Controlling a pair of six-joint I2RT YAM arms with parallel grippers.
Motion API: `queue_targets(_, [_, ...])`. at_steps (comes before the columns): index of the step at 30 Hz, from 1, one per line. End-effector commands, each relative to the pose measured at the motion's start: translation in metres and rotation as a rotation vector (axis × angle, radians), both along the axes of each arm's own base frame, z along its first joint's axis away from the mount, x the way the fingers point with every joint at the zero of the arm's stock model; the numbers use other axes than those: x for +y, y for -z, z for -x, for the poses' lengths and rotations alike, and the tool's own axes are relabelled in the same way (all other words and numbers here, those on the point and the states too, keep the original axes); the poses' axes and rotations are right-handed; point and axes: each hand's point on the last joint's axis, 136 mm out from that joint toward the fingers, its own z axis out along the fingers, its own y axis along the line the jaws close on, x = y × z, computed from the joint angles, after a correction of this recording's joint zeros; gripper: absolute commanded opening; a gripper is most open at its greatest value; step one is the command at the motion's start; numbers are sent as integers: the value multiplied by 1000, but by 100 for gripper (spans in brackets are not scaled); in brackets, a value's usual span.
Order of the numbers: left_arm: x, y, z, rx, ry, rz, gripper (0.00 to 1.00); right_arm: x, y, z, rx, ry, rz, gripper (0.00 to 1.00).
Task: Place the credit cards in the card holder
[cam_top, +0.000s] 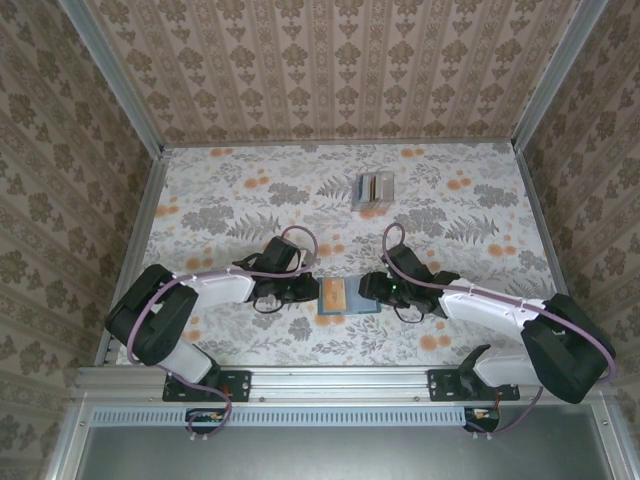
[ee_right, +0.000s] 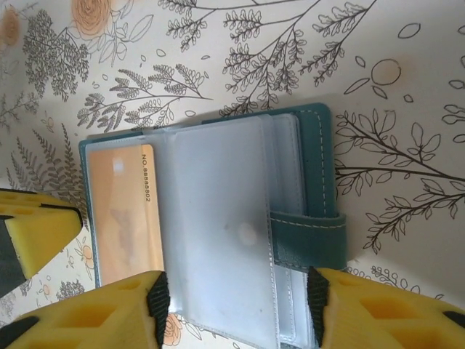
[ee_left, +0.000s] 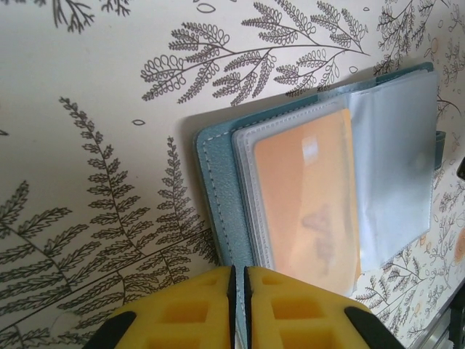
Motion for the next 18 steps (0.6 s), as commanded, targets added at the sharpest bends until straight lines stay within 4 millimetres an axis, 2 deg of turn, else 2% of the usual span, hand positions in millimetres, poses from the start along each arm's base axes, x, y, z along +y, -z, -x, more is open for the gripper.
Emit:
queue_targets(1, [-6, -7, -6, -20, 8, 23, 14, 3, 11, 7, 47, -32, 11, 50])
queue_targets(3, [-7, -7, -6, -19, 18, 16, 14, 7, 12, 6, 47, -37, 3, 46])
queue_targets(6, [-6, -8, -6, -17, 8, 20, 15, 12, 14, 4, 61, -47, -6, 45])
queue_targets(8, [-6, -6, -5, -15, 8, 23, 15, 14, 23, 4, 78, -57, 4, 45])
queue_targets(10, [-5, -7, -4, -13, 10, 21, 15, 19, 23, 4, 83, -62, -15, 39])
queue_targets(13, [-2, -8, -4, -22, -10, 23, 15, 29, 13, 3, 68, -82, -54, 32])
queue_targets(18, [1, -7, -3, -29, -5, 10, 15, 25, 7, 1, 52, -92, -16, 31])
